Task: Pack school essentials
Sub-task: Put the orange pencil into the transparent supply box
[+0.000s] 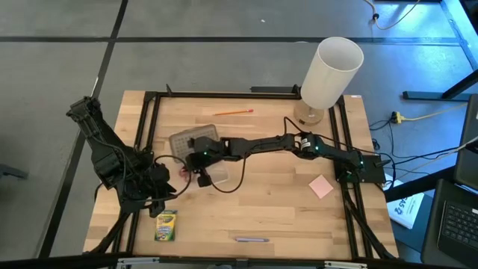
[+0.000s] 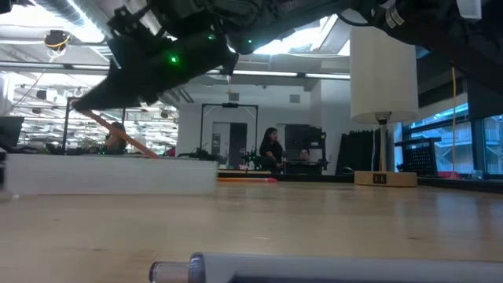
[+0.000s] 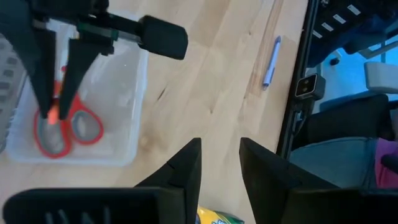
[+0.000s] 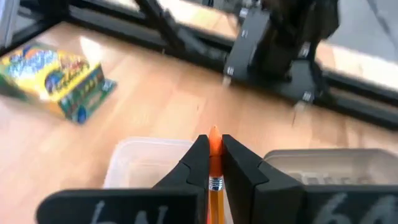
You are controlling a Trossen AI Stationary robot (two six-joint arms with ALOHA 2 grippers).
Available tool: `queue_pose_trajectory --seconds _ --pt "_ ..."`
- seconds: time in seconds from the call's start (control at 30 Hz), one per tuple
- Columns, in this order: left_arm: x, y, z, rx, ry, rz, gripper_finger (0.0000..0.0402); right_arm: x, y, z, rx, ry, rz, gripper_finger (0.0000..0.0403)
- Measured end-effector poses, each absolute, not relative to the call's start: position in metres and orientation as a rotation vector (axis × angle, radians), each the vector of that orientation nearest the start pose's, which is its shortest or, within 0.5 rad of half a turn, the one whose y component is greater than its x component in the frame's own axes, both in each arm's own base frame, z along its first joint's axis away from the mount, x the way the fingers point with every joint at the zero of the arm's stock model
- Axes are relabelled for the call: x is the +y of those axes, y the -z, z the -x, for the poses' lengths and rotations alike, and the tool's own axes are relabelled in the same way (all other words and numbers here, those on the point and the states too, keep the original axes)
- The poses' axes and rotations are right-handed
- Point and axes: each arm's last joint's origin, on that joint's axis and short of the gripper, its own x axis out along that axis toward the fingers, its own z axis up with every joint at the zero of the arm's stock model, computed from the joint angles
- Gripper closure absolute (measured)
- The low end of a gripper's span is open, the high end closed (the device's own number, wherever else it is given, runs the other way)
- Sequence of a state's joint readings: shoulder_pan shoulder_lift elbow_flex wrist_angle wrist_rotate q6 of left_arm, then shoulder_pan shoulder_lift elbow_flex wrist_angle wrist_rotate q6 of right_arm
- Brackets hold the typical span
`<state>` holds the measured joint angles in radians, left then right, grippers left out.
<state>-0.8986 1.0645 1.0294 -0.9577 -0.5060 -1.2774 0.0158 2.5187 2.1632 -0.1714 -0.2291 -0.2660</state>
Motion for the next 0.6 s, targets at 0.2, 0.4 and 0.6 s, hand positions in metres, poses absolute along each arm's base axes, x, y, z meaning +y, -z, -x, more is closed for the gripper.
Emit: queue_pose_trajectory --seconds 0.2,0.4,0.6 --pt "-0.139 -0.308 -0.129 0.823 -0.167 0.551 0.0298 0.013 -0.172 -0.563 0.586 -0.315 0.193 0.0371" --pt "-0.139 -0.308 -0.129 0.823 -0.167 0.55 0.03 0.006 -0.168 -0.56 0.643 -0.307 0.177 0.0371" --pt "-0.139 -0.308 -0.129 0.823 -0.167 0.55 0.0298 -0.003 -0.167 -0.558 0.665 -0.294 0.168 0.0361"
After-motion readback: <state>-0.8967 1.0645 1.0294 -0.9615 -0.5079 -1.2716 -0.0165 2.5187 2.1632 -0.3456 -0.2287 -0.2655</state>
